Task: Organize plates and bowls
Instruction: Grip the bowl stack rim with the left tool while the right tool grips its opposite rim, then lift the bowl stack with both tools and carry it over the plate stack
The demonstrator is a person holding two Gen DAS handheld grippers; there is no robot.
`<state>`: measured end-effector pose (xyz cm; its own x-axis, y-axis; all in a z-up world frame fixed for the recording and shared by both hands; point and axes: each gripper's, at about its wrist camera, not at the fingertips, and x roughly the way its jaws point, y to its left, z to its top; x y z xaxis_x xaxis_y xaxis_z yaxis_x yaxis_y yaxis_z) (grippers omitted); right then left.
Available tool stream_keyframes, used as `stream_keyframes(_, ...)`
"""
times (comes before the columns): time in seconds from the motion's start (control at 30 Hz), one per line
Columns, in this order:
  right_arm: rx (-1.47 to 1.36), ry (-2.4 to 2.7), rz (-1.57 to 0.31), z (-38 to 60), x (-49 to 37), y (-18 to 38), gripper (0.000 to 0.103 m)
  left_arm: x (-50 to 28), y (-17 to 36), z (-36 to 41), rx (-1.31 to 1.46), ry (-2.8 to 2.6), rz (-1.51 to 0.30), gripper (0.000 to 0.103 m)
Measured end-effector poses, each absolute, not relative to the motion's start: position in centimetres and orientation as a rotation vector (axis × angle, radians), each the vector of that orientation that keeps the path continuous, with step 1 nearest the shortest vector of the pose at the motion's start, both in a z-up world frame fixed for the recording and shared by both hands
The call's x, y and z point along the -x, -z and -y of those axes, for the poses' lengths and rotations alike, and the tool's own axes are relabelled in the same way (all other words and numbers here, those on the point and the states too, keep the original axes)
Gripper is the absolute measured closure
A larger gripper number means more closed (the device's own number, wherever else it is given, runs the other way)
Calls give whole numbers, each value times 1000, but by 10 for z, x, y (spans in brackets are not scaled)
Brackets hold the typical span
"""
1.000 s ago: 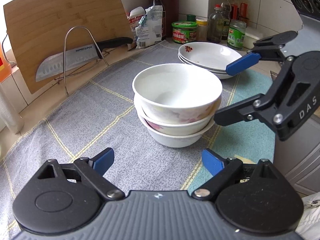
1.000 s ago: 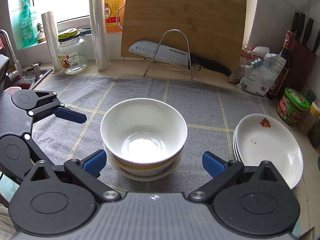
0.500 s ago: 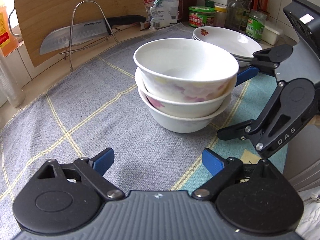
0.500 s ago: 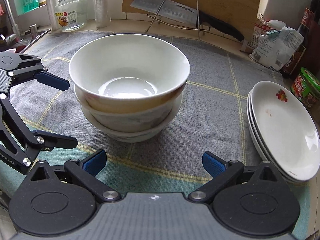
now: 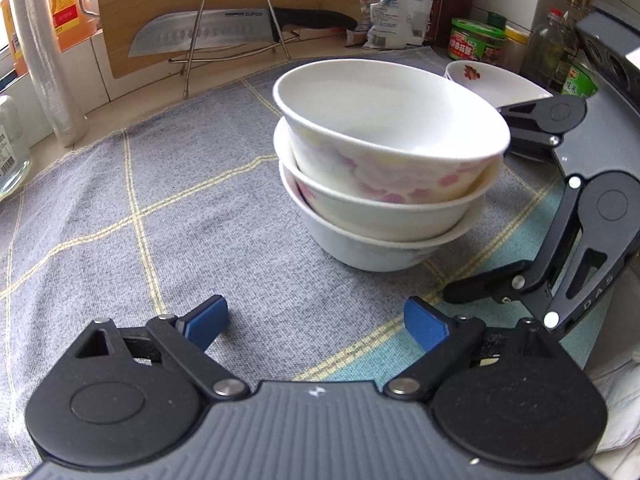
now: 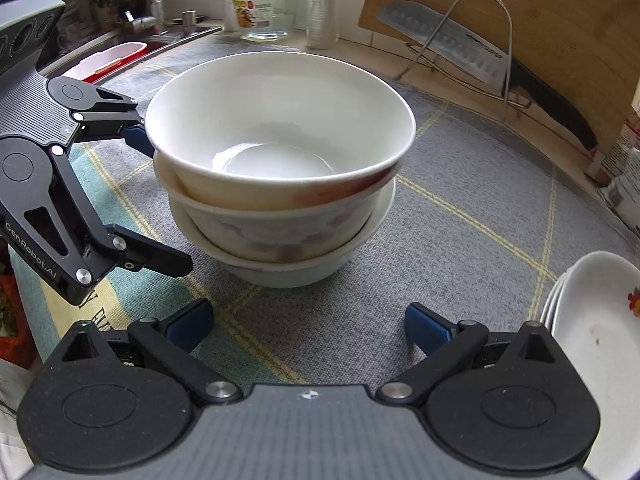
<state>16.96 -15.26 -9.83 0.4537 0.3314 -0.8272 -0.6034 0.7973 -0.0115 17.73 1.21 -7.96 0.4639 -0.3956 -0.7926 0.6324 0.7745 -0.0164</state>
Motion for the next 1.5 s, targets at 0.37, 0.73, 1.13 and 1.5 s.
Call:
stream_keyframes(0.37,359,-630,-948,156,-173,95,0,-190,79,-3,-435,903,-822,8)
stream_keyframes(0.73,472,-639,-948,139,-185,87,3,-213,75,0,-604,1175,-727,18)
stream_keyframes(1.13,508,-721,-965,134,-188,82,23,-229,77,7,-653,1294,-712,25)
stream_keyframes(1.5,516,-781,-981,134,-193,81,29,-232,78,10,-689,1318,-727,27)
